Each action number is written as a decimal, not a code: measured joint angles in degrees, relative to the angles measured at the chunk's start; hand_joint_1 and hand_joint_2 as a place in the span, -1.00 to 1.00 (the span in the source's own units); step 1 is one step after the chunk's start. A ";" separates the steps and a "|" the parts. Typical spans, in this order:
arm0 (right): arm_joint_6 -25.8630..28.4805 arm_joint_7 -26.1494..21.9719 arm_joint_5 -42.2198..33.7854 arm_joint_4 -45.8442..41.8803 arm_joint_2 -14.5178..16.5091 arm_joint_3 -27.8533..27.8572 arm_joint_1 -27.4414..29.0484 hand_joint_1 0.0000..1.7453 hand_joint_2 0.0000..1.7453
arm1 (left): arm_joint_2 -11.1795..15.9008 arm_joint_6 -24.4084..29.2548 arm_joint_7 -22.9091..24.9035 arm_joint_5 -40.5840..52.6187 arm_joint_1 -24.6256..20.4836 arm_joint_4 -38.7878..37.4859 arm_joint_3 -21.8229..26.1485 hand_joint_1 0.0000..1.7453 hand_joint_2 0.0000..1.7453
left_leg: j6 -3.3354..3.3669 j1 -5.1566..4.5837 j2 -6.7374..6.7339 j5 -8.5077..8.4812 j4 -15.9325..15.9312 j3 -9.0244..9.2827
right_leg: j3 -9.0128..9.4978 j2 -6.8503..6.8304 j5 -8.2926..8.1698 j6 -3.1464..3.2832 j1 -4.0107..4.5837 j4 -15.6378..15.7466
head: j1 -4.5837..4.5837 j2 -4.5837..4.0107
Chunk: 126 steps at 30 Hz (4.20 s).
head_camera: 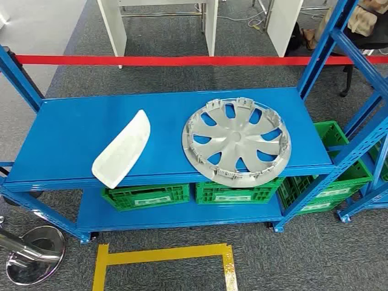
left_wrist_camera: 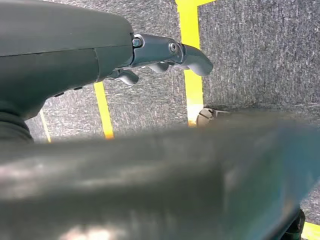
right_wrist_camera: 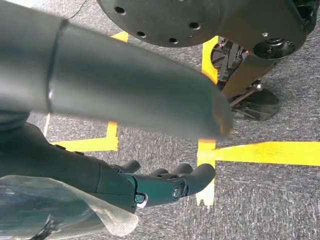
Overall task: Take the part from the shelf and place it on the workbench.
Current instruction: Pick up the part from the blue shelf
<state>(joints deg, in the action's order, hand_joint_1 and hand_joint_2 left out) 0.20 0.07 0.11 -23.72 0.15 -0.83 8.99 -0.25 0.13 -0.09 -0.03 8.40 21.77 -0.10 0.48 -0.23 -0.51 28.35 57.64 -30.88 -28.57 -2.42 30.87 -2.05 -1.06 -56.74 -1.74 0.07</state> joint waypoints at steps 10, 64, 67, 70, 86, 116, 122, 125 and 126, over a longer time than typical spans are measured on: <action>1.48 -2.59 -2.85 2.29 0.68 -5.29 -3.22 -1.00 0.00 | -0.57 1.67 -3.10 -8.19 -2.85 -1.64 -8.37 -1.00 0.00 | 0.00 0.00 0.00 -0.01 0.01 0.06 | 0.02 -0.01 -0.01 0.00 0.00 0.00 | -0.01 0.00; 0.04 -0.83 -1.03 3.92 0.79 -2.61 -1.60 -1.00 -1.00 | -0.24 0.18 -1.04 -1.79 -1.16 -2.31 -4.26 -1.00 -1.00 | 0.00 0.00 0.00 0.00 0.01 0.06 | 0.05 -0.02 0.01 0.00 0.00 0.00 | 0.00 0.00; 0.04 -0.22 -0.39 3.30 0.61 -1.64 -1.16 -1.00 -1.00 | -0.13 0.15 -0.33 -0.43 -0.73 -1.60 -2.80 -1.00 -1.00 | 0.00 0.00 0.00 0.00 0.01 0.06 | 0.05 -0.02 0.01 0.00 0.00 0.00 | 0.00 0.00; 0.04 -0.10 -0.30 2.89 0.51 -1.15 -0.90 -1.00 -1.00 | -0.08 0.15 -0.13 -0.15 -0.55 -1.17 -1.92 -1.00 -1.00 | 0.00 0.00 0.00 0.00 0.01 0.07 | 0.05 -0.02 0.01 0.00 0.00 0.00 | 0.00 0.00; 0.08 -0.15 -0.28 2.30 0.49 -0.27 -0.82 -1.00 1.00 | -0.14 0.15 -0.20 -0.07 -0.39 -0.49 -0.77 -1.00 1.00 | 0.00 0.00 0.00 0.00 0.01 0.07 | 0.06 -0.02 0.01 0.00 0.00 0.00 | 0.00 0.00; 3.95 -9.49 -13.44 11.84 3.59 -18.12 -9.56 -1.00 -1.00 | -3.59 9.46 -20.94 6.89 -10.72 3.23 -9.76 -1.00 -1.00 | 0.00 -0.01 0.01 -0.01 0.03 0.25 | 0.25 0.00 0.00 0.00 -0.01 -0.01 | 0.00 0.00; 4.14 -9.34 -13.76 12.53 3.76 -19.02 -9.95 -1.00 -1.00 | -4.80 9.46 -19.88 15.50 -10.39 12.10 -9.92 -1.00 -1.00 | 0.00 -0.03 0.01 -0.01 0.03 0.24 | 0.24 -0.01 0.00 -0.01 -0.03 -0.01 | -0.01 0.00; 4.17 -9.16 -13.82 12.73 3.84 -19.25 -10.00 -1.00 -1.00 | -5.33 8.51 -18.99 19.17 -10.05 17.52 -10.39 -1.00 -1.00 | 0.00 -0.03 0.01 -0.01 0.04 0.25 | 0.25 -0.02 0.00 -0.01 -0.03 -0.01 | -0.01 0.00; 4.18 -9.08 -13.83 12.79 3.87 -19.30 -10.01 -1.00 -1.00 | -5.44 8.08 -18.72 20.29 -9.90 19.43 -10.71 -1.00 -1.00 | 0.00 -0.03 0.01 -0.01 0.04 0.25 | 0.25 -0.02 -0.01 -0.01 -0.03 -0.01 | -0.01 0.00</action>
<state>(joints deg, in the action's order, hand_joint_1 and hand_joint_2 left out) 4.38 -9.02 -13.72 -10.93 4.03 -20.13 -1.02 -5.69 8.22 -18.80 20.26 -1.50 41.19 -10.81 0.48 -0.26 -0.50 28.34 57.68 -30.64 -28.32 -2.44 30.87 -2.06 -1.09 -56.75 -1.75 0.07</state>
